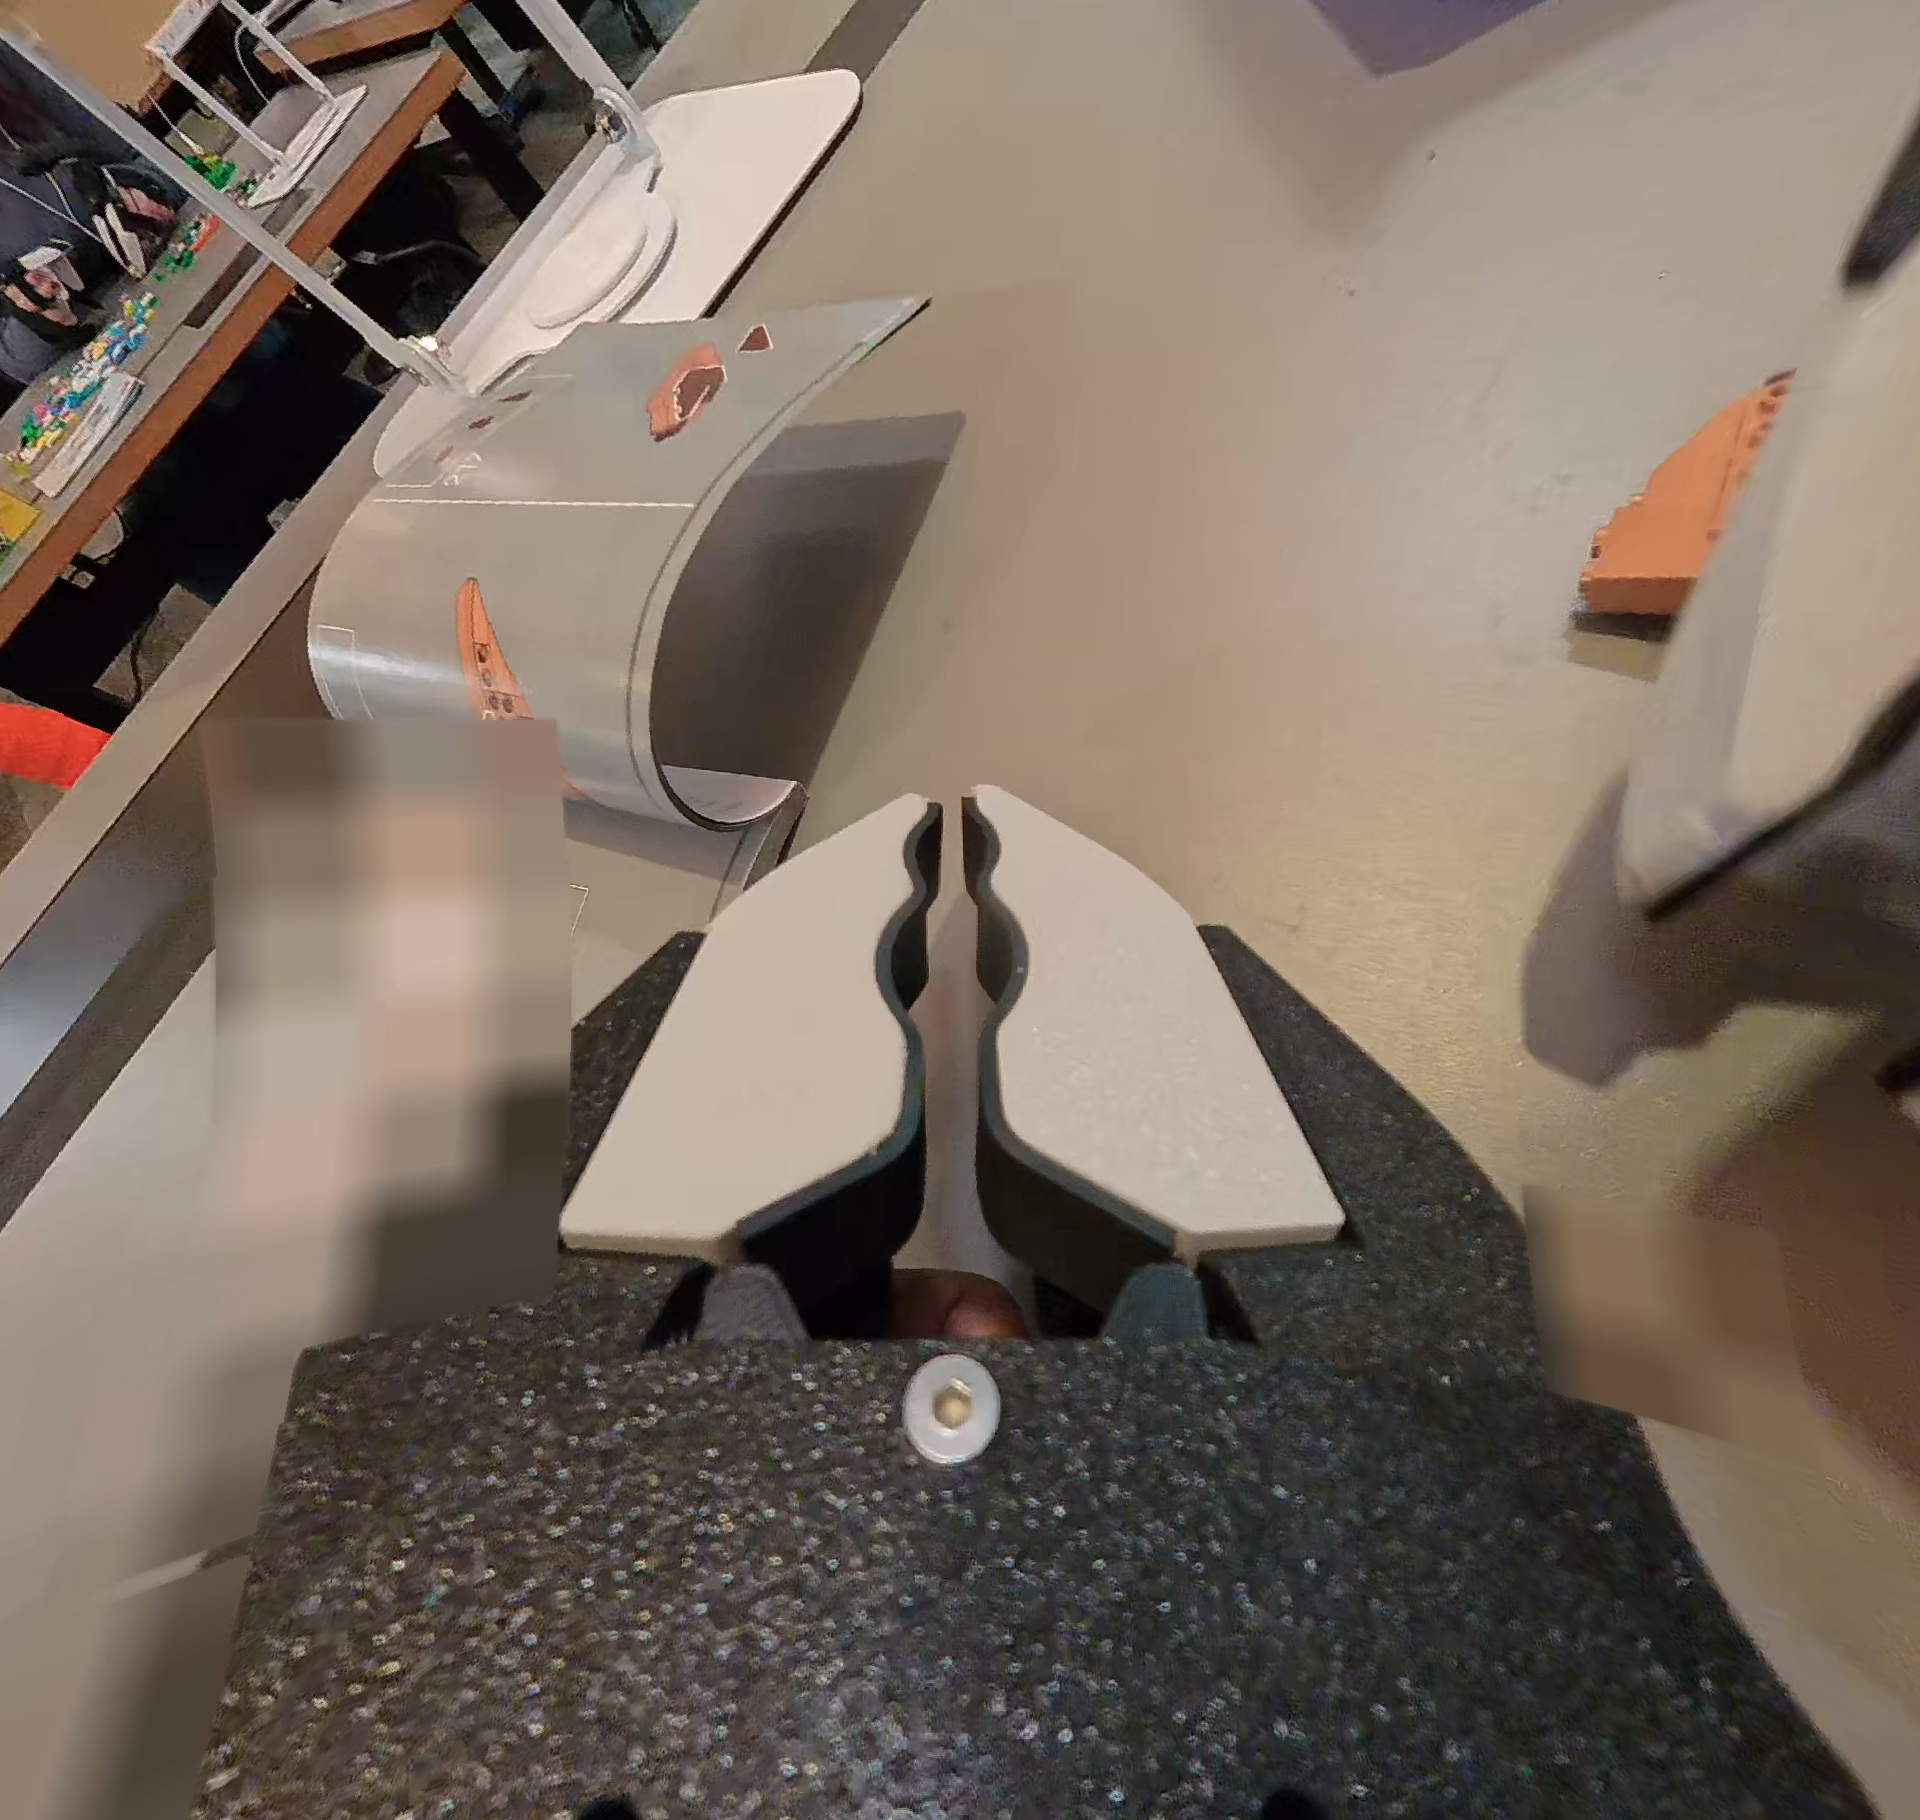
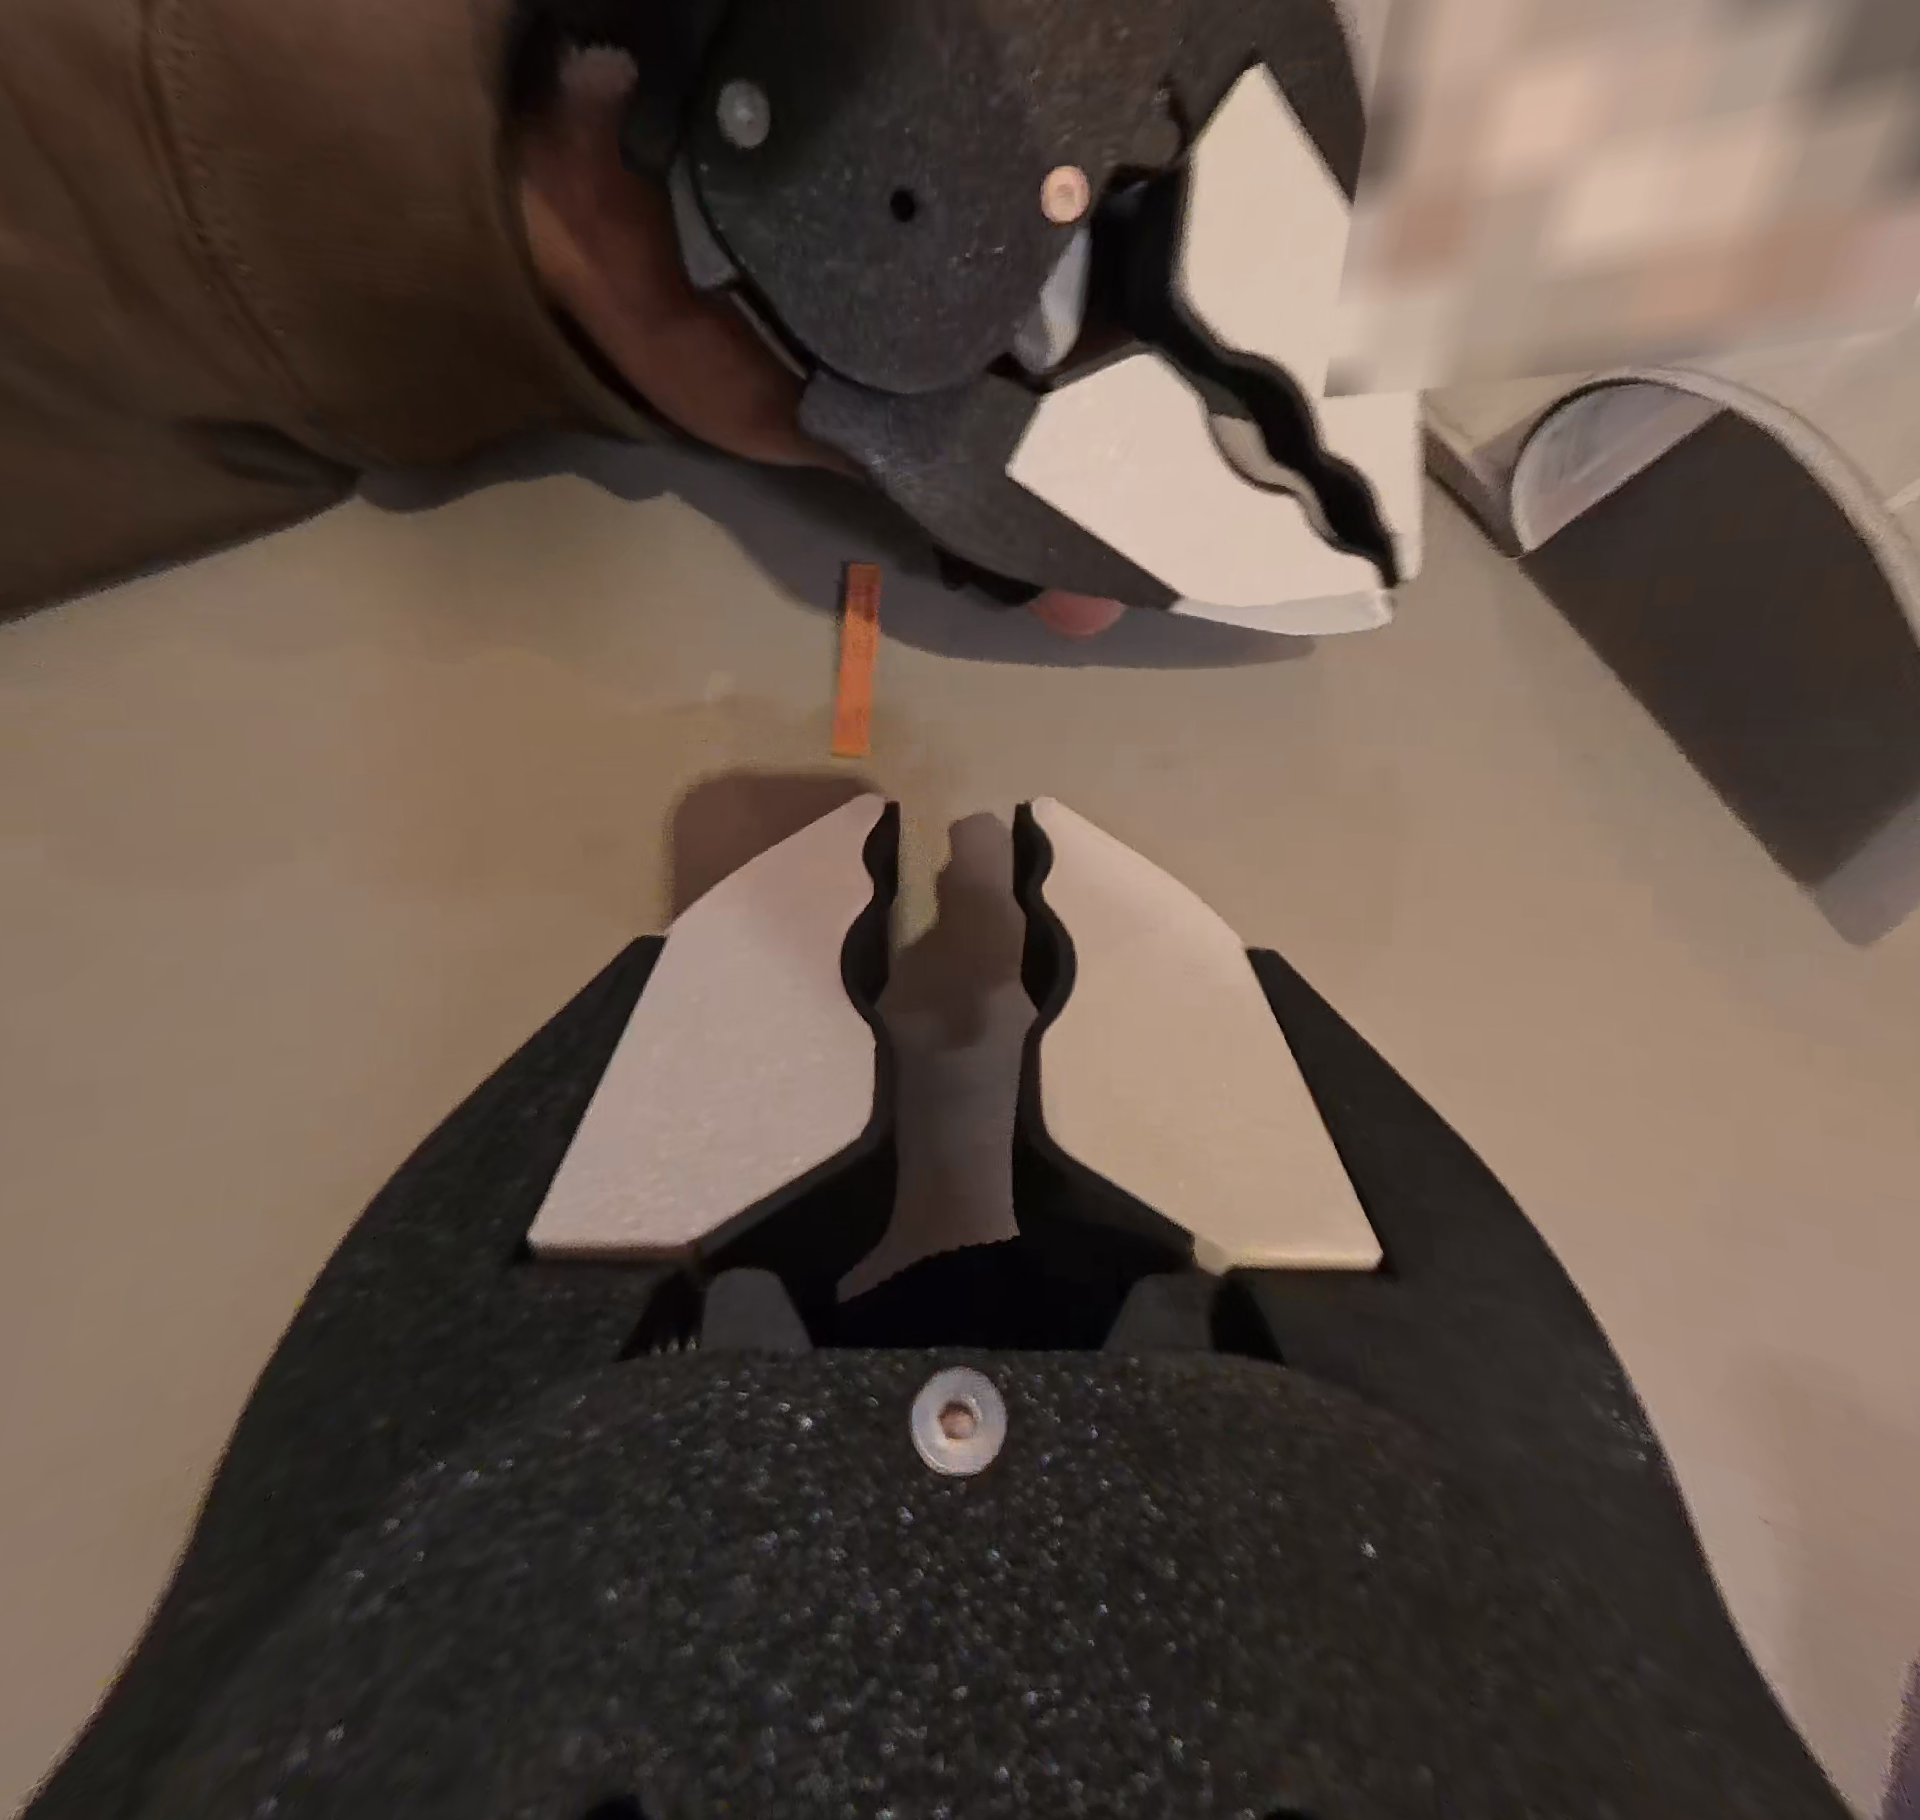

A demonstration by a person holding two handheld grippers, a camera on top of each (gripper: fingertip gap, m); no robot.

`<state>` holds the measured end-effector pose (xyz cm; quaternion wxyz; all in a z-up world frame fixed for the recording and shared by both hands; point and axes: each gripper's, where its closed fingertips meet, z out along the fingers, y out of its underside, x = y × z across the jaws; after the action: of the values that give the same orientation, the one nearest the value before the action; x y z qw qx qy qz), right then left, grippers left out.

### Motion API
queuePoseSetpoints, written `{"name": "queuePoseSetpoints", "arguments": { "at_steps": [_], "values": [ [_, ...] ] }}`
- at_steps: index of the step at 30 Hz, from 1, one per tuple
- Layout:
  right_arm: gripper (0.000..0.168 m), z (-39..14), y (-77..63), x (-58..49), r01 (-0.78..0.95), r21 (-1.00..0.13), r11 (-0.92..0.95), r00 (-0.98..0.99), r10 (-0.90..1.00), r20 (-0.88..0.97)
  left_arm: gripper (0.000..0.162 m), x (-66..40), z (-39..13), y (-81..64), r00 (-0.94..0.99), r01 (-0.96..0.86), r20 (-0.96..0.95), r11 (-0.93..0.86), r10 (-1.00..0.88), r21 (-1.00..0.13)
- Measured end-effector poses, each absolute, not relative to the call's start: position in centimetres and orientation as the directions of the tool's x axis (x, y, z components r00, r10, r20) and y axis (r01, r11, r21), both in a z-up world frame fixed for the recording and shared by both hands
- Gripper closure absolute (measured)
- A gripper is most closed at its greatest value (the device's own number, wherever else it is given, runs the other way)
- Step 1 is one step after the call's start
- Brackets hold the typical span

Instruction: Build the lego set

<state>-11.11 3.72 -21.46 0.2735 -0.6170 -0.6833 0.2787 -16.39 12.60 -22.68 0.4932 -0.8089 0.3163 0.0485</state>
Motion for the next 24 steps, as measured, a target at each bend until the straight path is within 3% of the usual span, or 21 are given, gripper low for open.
{"name": "queuePoseSetpoints", "arguments": {
  "at_steps": [14, 24],
  "values": [
    [0.150, -20.9, 14.9, -6.9, 0.549, -0.833, -0.070, 0.190, 0.981, 0.043, 0.158, -16.8, -23.0, 12.7, 0.789, -0.578, -0.411, -0.323, -0.457, -0.749],
    [0.152, -21.0, 18.2, -4.9, 0.491, -0.870, -0.044, 0.284, 0.952, 0.112, 0.158, -16.8, -22.7, 12.8, 0.796, -0.565, -0.407, -0.309, -0.449, -0.765]
  ]
}}
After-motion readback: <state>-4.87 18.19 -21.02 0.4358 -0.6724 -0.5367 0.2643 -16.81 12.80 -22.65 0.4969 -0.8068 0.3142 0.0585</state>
